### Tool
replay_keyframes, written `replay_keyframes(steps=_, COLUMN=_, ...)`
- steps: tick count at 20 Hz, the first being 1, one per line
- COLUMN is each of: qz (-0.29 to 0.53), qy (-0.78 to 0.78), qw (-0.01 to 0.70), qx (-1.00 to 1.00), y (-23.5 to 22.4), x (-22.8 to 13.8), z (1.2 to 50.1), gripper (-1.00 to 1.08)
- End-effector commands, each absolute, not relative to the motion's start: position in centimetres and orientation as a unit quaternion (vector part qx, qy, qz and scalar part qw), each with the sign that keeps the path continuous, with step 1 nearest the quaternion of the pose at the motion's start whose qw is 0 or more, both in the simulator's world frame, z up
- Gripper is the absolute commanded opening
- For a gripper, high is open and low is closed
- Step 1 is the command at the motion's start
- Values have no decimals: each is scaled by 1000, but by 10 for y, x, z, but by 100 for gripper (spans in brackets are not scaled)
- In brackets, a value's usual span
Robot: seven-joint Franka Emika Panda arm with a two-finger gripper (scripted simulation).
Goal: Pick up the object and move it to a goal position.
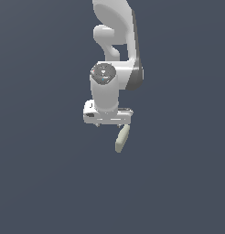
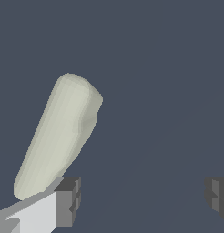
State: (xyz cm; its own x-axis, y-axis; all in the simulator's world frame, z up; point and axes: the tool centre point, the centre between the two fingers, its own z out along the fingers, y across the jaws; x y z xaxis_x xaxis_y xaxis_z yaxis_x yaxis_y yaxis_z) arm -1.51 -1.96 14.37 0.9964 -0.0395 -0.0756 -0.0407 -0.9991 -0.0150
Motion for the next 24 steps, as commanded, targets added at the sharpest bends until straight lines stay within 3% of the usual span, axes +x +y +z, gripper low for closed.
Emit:
replay_keyframes(steps=1, qz=38, qy=20, qw=8, qx=-999, y=-20, x=-15, z=144, gripper=100)
replay_keyframes(steps=24, qz=31, qy=7, qw=4, qx=-999, y=0, x=-8, z=147, gripper=100)
